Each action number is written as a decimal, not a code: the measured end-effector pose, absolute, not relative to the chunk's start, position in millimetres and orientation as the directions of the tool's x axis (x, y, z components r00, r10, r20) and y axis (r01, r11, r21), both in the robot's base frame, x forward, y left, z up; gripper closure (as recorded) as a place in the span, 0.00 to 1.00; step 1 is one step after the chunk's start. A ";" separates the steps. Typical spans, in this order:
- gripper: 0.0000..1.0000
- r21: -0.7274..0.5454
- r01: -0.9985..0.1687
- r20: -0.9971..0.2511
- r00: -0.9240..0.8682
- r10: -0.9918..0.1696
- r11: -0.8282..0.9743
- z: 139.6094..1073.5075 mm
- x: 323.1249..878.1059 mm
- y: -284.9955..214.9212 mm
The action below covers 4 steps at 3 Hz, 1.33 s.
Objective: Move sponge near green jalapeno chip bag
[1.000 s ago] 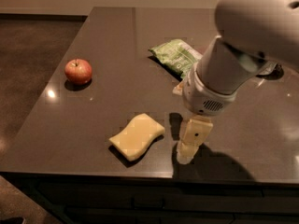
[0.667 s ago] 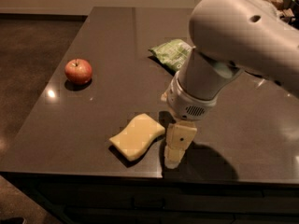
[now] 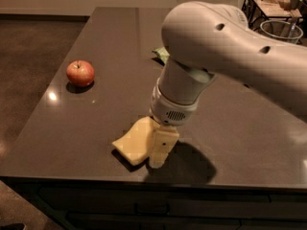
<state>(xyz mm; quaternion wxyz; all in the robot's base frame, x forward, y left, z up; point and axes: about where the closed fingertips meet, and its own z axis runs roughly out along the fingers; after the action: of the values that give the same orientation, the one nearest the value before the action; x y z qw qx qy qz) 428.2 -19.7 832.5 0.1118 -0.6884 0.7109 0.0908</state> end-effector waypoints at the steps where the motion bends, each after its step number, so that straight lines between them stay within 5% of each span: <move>1: 0.41 -0.019 -0.999 -0.284 -0.041 -0.958 0.049 835.0 430.5 -12.6; 3: 0.88 -0.049 -0.984 -0.287 -0.150 -0.946 0.171 860.3 464.4 -40.5; 4: 1.00 -0.111 -0.958 -0.274 -0.226 -0.935 0.264 881.4 498.3 -78.4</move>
Offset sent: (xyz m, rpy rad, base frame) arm 0.0287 -0.0072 0.0233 0.0222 0.0094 -0.1240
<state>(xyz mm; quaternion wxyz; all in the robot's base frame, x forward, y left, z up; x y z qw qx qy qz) 498.3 -78.4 881.4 0.1440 -0.6053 0.7818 0.0403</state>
